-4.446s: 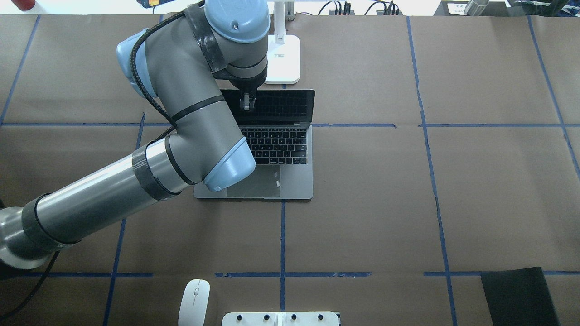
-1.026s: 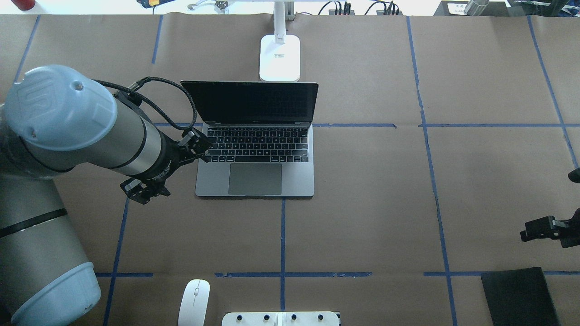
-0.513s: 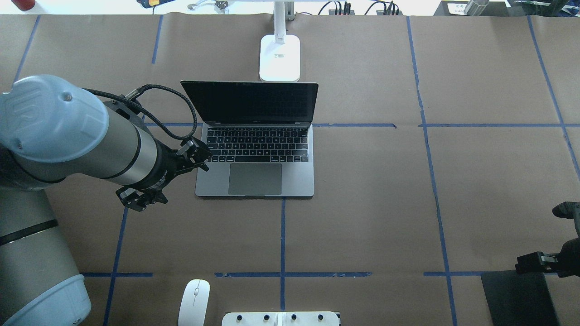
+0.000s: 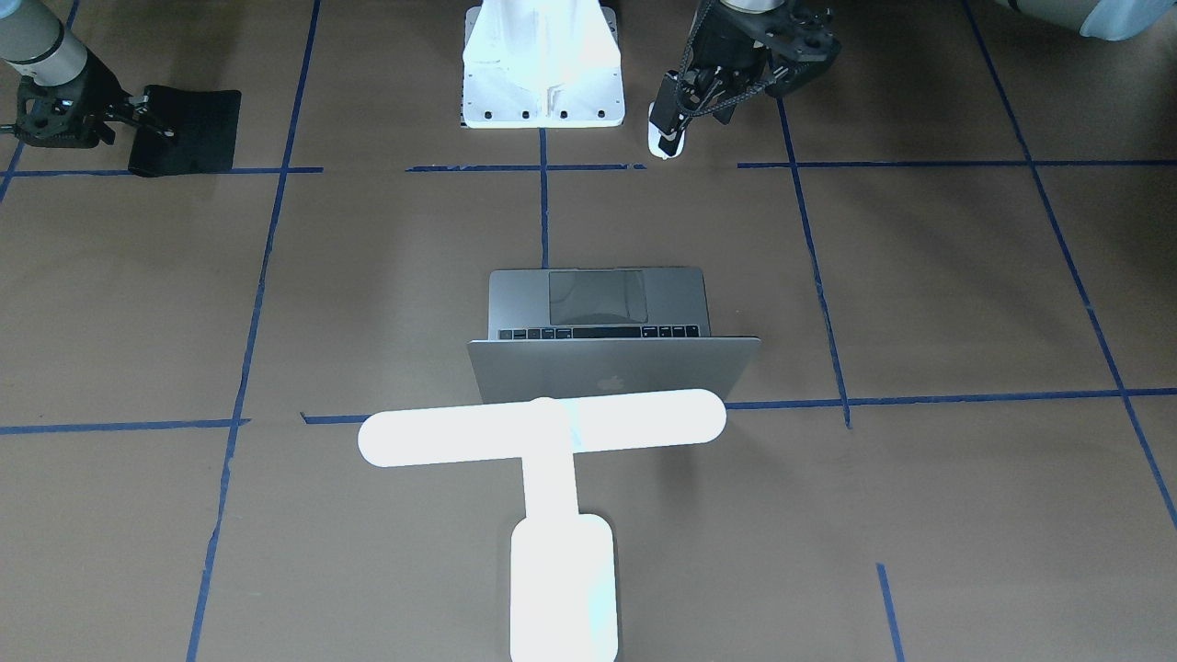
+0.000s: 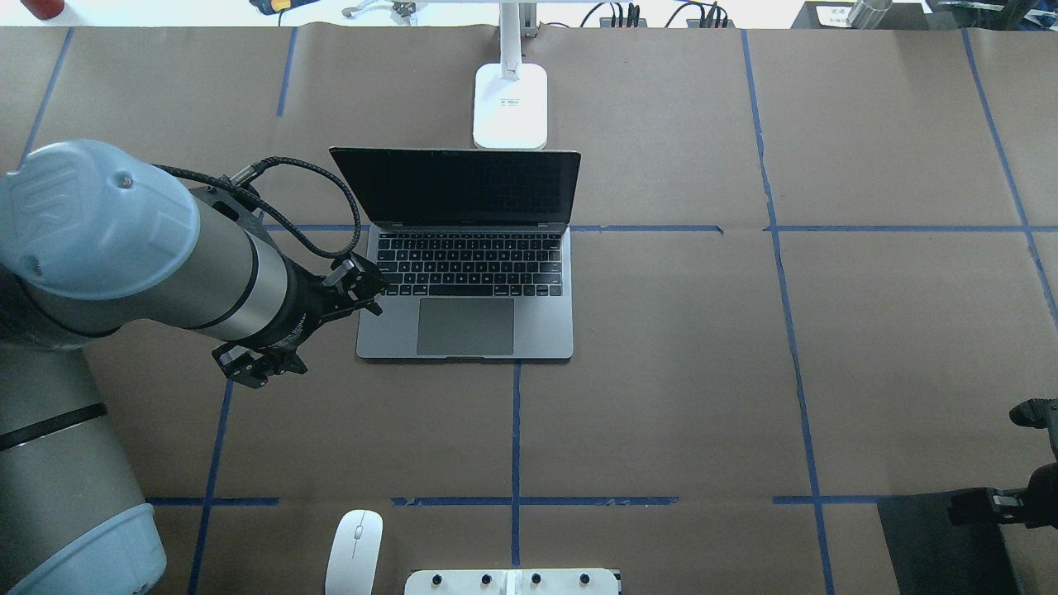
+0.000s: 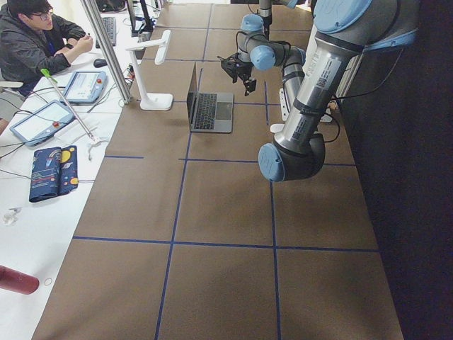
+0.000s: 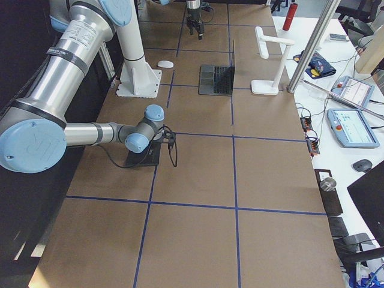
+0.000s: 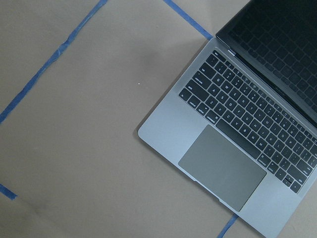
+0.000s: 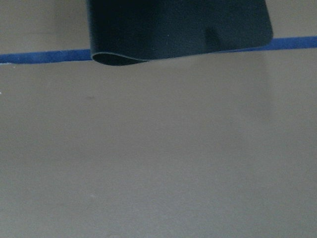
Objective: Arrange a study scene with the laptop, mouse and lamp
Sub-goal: 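Grasp the black mouse pad with the right gripper near the robot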
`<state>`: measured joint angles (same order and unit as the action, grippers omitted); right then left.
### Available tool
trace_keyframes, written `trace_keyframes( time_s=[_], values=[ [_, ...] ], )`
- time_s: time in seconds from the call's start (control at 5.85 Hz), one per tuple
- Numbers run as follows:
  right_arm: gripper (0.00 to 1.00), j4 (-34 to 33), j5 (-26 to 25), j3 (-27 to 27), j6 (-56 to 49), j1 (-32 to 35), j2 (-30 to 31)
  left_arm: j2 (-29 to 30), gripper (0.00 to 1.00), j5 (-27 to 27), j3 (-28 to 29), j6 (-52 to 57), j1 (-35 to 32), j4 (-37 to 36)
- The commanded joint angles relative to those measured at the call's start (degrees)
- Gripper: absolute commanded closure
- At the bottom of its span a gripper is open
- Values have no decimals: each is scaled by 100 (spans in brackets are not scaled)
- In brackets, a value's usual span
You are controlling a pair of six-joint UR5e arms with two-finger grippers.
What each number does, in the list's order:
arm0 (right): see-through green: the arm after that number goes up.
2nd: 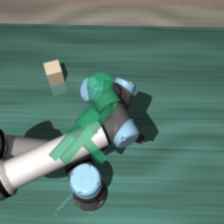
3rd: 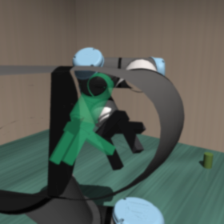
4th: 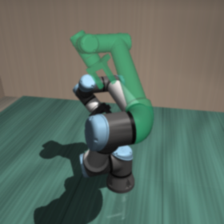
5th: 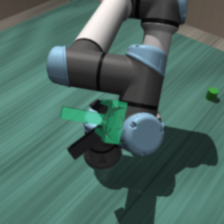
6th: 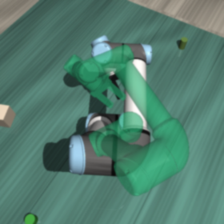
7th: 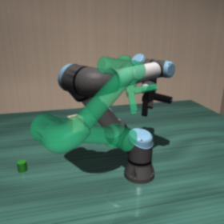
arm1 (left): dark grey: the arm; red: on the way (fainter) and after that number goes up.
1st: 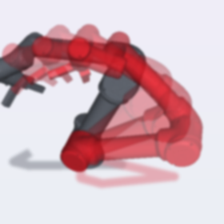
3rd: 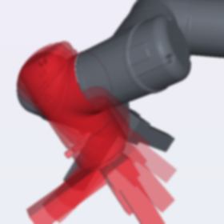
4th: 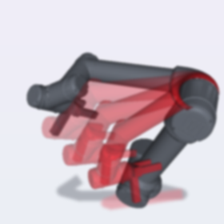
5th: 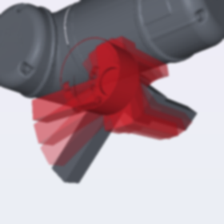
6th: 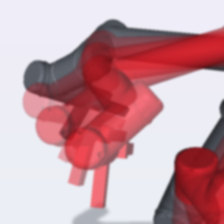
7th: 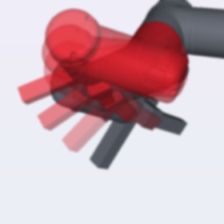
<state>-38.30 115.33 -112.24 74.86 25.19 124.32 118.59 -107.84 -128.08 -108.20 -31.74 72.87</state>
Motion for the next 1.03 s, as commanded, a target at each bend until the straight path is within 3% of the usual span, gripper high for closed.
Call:
trace_keyframes(
  time_s=[0.0, 0.17, 0.34, 0.85],
  values=[
    [0, 464, -306, 167, 501, -397, 110, 7, 0, 0, -6, 1, 1, 8],
    [1, 464, -535, 167, 669, -661, 110, 7, 0, 0, -6, -8, 1, 0],
    [11, 464, -538, 159, 671, -664, 110, -2, 0, 0, -6, -8, -8, -1],
    [63, 516, -529, 159, 679, -647, 162, -11, 0, 0, 2, 1, 1, -1]
  ],
)
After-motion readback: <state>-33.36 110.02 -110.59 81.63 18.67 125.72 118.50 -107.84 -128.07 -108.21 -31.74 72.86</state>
